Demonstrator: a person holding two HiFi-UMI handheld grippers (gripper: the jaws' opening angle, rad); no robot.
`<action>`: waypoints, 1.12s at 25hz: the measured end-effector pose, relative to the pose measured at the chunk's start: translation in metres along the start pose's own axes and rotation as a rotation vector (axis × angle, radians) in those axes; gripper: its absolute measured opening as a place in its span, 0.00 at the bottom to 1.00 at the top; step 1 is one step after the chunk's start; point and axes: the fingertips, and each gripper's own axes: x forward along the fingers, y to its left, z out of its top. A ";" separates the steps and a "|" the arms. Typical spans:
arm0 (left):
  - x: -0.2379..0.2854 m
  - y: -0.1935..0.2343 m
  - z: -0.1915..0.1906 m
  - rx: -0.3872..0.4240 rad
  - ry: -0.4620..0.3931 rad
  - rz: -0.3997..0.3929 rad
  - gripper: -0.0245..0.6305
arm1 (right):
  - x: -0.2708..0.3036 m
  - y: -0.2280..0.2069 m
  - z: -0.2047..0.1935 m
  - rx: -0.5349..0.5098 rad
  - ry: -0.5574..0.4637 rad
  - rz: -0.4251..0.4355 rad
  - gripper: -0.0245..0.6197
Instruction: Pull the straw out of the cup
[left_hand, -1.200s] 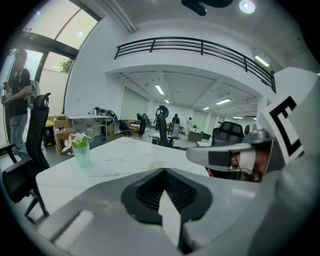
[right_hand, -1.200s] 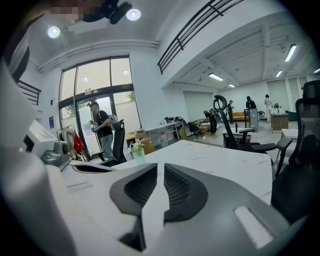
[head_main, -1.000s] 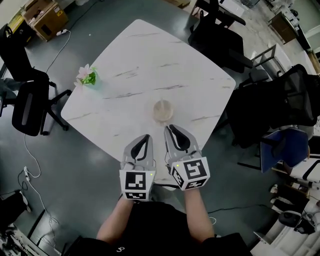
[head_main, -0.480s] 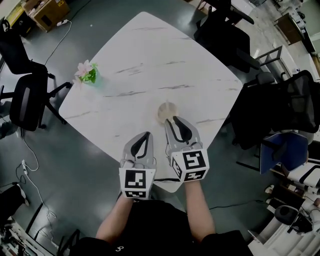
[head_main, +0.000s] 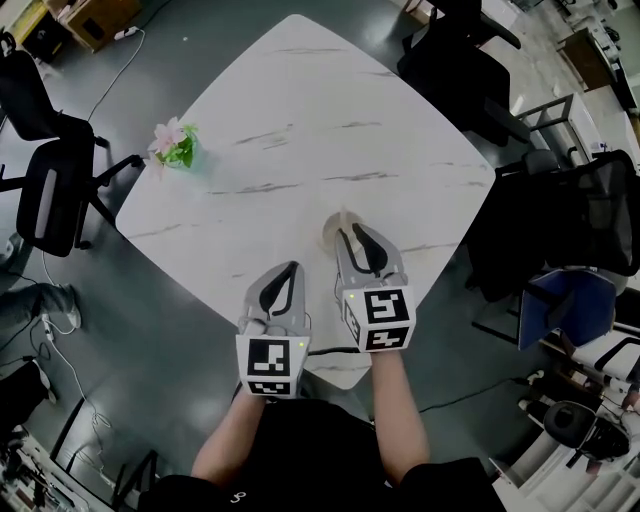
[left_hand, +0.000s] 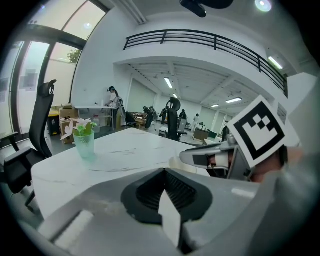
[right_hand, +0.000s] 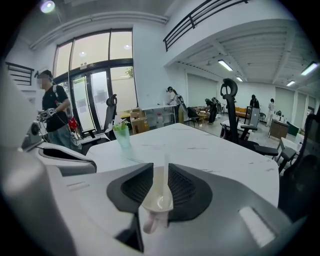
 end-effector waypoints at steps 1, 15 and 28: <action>0.001 0.002 0.000 -0.002 0.002 0.000 0.04 | 0.003 -0.001 -0.001 -0.005 0.011 -0.003 0.19; 0.011 0.021 -0.004 -0.025 0.016 0.019 0.04 | 0.032 -0.007 -0.019 -0.086 0.167 -0.046 0.19; 0.007 0.022 0.001 -0.018 0.010 0.028 0.04 | 0.032 -0.011 -0.016 -0.078 0.167 -0.082 0.11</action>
